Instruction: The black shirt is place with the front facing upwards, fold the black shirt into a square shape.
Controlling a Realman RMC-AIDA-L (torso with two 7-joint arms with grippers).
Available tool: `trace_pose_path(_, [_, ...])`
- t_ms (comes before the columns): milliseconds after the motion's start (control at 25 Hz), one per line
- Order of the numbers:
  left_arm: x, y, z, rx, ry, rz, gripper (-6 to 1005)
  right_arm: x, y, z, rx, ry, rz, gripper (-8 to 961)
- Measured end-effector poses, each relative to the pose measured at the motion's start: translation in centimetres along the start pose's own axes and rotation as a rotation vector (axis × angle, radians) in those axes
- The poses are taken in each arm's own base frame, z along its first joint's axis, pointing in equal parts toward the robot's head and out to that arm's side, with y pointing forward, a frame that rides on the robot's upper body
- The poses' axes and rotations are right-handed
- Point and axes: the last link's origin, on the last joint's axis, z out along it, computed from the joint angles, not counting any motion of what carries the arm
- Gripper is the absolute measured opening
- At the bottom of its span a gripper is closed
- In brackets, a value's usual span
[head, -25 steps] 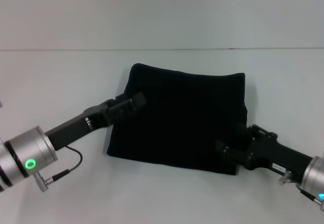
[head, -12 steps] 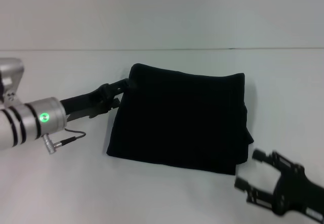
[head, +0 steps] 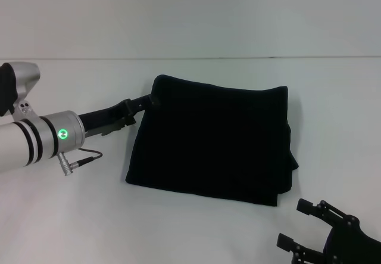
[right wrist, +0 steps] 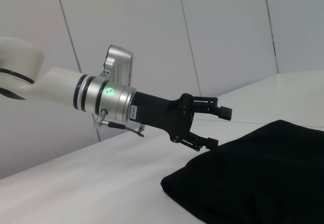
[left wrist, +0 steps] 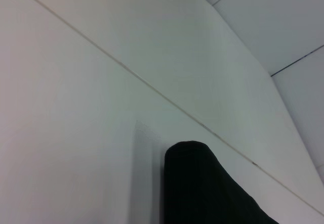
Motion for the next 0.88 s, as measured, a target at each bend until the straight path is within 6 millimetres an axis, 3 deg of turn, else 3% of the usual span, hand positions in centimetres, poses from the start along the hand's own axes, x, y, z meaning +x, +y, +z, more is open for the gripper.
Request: trace_pose_path(880, [-1.3, 0.5, 0.6, 0.004, -0.070, 0.083, 864, -0.3, -0.2, 0.3, -0.002, -0.007, -0.002, 919])
